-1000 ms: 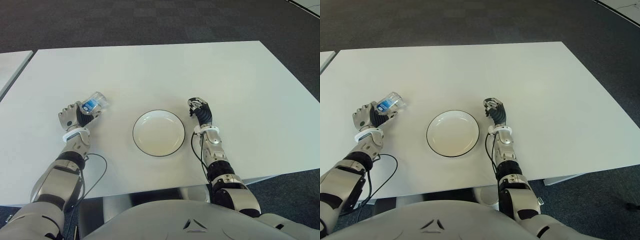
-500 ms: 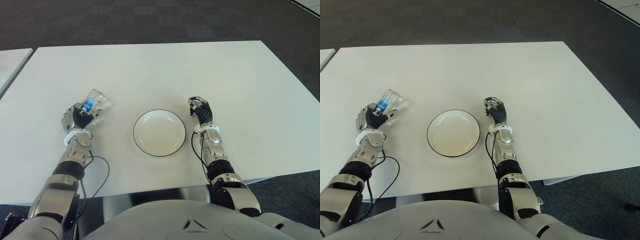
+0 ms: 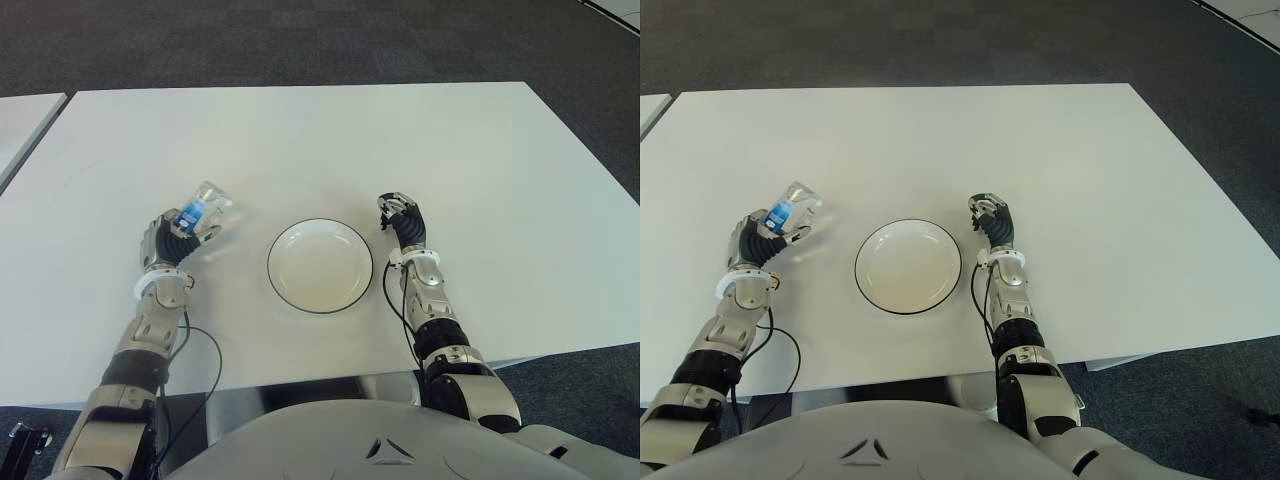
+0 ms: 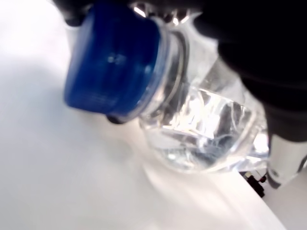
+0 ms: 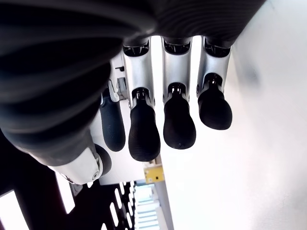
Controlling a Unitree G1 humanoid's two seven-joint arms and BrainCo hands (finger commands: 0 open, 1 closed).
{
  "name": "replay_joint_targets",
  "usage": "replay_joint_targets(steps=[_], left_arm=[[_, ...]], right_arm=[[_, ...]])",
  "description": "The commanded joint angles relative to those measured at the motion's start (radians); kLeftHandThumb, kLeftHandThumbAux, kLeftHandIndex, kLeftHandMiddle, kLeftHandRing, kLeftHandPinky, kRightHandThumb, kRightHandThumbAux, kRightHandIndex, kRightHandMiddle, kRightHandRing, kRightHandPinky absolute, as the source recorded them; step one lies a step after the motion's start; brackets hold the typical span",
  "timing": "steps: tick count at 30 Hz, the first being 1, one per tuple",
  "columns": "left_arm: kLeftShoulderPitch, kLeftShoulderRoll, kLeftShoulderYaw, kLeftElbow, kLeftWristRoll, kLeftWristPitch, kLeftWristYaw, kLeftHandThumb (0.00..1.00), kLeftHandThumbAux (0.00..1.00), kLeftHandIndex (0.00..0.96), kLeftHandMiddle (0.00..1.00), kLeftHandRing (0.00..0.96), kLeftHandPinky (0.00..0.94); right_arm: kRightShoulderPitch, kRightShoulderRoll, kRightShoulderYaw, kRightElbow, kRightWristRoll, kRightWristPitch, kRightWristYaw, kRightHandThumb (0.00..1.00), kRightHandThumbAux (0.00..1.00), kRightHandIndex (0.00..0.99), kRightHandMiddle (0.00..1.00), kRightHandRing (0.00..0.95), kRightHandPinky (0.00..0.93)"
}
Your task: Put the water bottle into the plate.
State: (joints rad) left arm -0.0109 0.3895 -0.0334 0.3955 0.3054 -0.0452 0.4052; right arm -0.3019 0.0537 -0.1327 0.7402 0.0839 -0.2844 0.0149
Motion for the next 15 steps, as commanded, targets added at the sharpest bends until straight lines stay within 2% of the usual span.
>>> replay_joint_targets(steps=[1,7,15], left_arm=[[0.010,-0.006,0.016,-0.122,0.004,-0.023,-0.032,0.851,0.669,0.396,0.534,0.869,0.831],[0.031,-0.006,0.030,-0.220,0.000,-0.046,-0.076,0.851,0.670,0.395,0.532,0.868,0.815],[0.016,-0.028,0.019,-0.364,0.014,-0.007,-0.144,0.849,0.671,0.394,0.529,0.864,0.809]], right_arm=[[0.067,0.006,-0.005,0.078,0.007,0.077,-0.006,0.704,0.728,0.439,0.750,0.730,0.739],[0.064,0.004,-0.006,0.082,0.006,0.073,-0.002,0.704,0.728,0.439,0.749,0.729,0.737],[0.056,0.001,-0.009,0.095,0.008,0.067,0.003,0.704,0.728,0.439,0.751,0.730,0.739]])
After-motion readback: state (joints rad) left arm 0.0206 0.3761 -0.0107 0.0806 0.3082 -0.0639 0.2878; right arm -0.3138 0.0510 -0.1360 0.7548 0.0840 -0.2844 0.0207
